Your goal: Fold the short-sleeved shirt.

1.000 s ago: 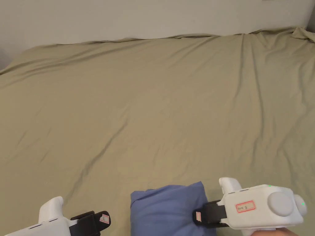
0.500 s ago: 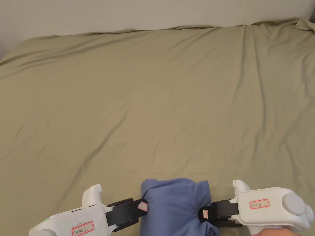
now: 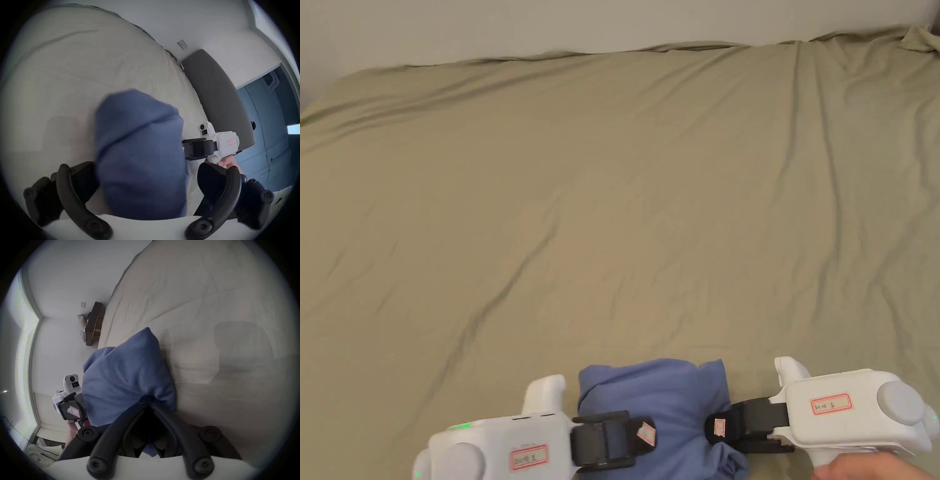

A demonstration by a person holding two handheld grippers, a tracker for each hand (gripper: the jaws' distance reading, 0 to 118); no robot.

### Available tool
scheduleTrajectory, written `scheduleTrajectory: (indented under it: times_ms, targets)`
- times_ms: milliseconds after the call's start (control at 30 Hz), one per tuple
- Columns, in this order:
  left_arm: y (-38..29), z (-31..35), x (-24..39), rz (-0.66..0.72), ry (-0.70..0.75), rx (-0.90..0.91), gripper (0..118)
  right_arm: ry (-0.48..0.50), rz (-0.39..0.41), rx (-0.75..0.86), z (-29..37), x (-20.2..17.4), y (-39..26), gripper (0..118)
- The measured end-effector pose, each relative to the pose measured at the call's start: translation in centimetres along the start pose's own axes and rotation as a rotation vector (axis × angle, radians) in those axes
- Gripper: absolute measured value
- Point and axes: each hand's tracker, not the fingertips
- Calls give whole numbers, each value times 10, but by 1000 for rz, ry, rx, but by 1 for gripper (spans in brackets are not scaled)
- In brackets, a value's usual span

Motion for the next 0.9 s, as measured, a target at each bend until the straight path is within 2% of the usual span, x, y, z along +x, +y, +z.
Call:
scheduleTrajectory:
  times_ms: [67,100,133,167,233,333,433,467,533,567,667,733,833,900]
  targets:
    - [1,-6,11,7,-1,6,118,-1,-2,2,0,0,0,2]
    - [2,-7,15,18,53,16,113,-2,-4,2,0,0,-1,2]
    - [3,-4,15,19,97,16,91,-3,-4,3,0,-1,-1,2]
    - [4,0,13,-1,183,40,45,-8,-2,5,0,-2,-1,2]
    - [4,6,7,52,42,-6,45,-16,9,7,0,-6,-3,2]
    - [4,14,21,-29,96,-16,45,-46,40,21,2,-16,-6,2]
    - [8,28,24,16,52,-3,45,-78,184,94,11,-45,-17,2]
    - [11,38,21,37,34,6,45,-46,222,139,19,-56,-21,2]
    - [17,61,15,16,32,10,45,83,267,237,43,-81,-26,2]
    - [22,77,10,3,58,10,45,79,295,291,58,-95,-27,2]
    - [32,129,-15,-33,178,23,45,-31,408,423,102,-130,-31,2]
    - [39,166,-40,-34,275,30,45,-71,444,500,130,-140,-35,2]
    - [50,224,-95,9,423,18,45,-104,436,534,162,-148,-42,2]
    - [56,268,-139,75,488,2,45,-155,411,564,179,-139,-47,2]
